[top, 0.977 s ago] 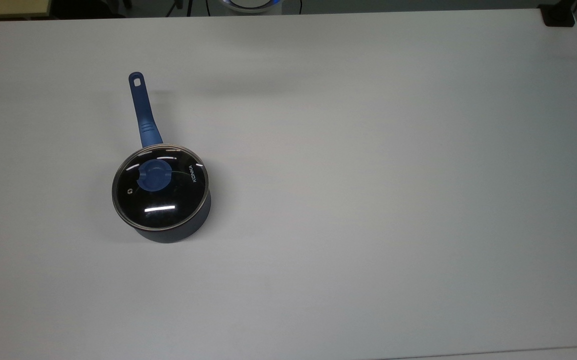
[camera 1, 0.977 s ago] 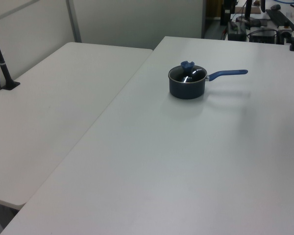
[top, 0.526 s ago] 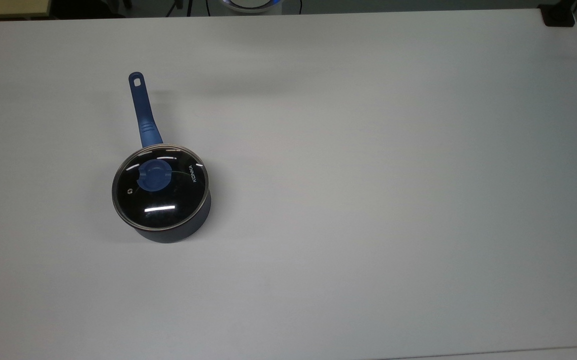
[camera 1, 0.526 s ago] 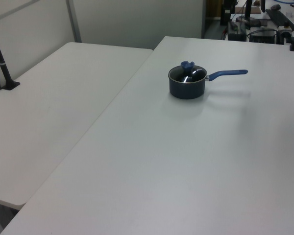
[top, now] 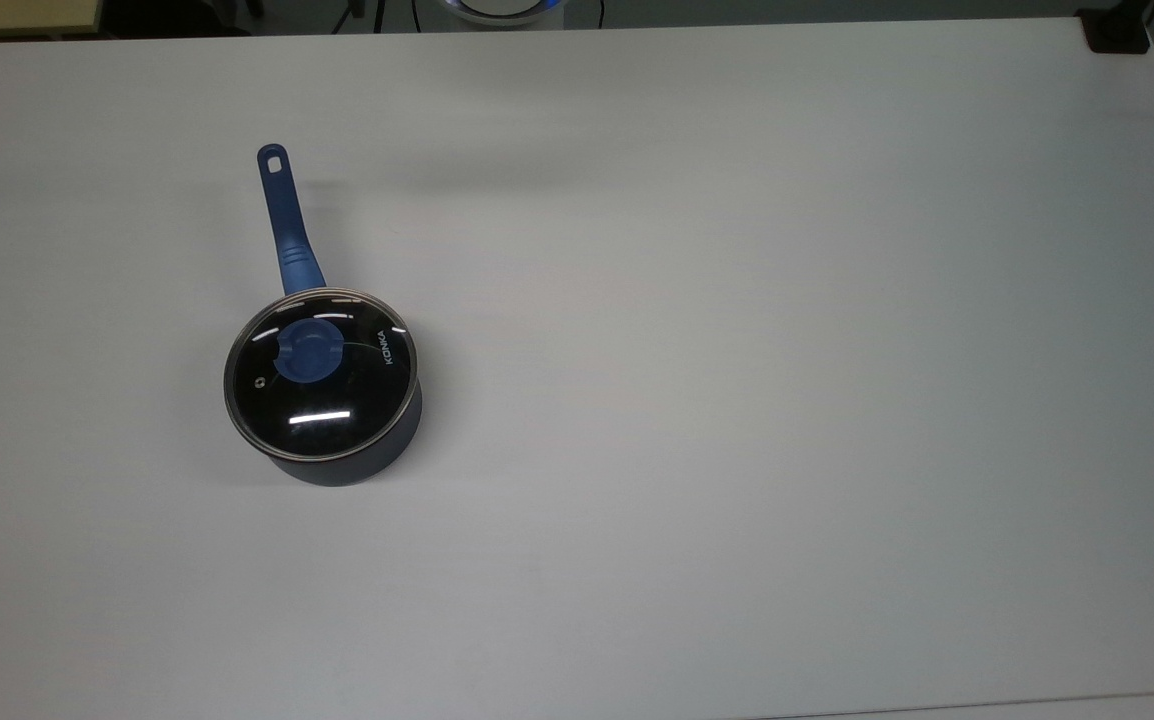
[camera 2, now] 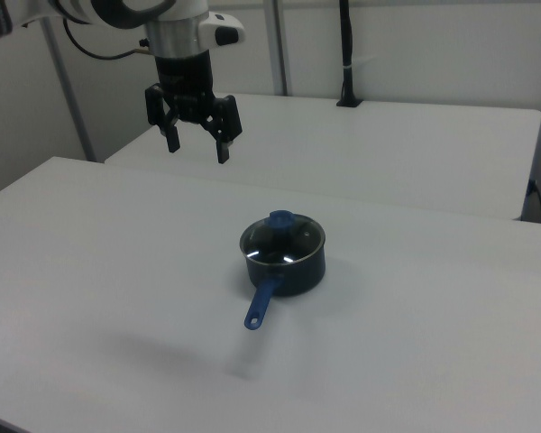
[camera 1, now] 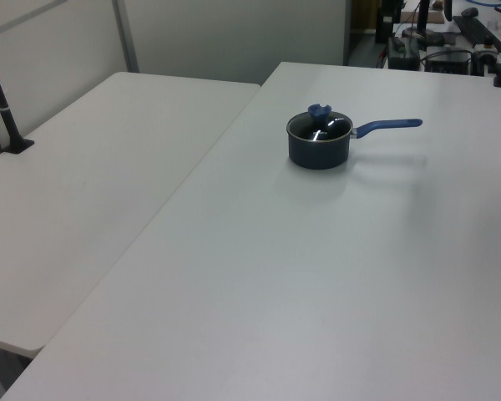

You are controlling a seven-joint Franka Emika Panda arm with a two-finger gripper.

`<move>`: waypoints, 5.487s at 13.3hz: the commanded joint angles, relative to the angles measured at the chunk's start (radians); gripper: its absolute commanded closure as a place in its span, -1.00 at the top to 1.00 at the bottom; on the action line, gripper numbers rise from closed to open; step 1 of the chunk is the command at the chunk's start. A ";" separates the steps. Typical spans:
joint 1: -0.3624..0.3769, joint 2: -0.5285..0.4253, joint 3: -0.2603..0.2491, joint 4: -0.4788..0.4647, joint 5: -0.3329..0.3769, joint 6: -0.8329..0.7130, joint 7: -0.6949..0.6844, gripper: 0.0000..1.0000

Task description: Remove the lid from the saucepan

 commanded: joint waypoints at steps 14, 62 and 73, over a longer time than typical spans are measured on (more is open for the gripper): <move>0.005 0.006 -0.017 0.019 0.028 -0.024 -0.017 1.00; 0.076 0.291 -0.126 -0.013 -0.032 0.427 -0.064 1.00; 0.114 0.411 -0.103 -0.012 -0.015 0.543 -0.076 1.00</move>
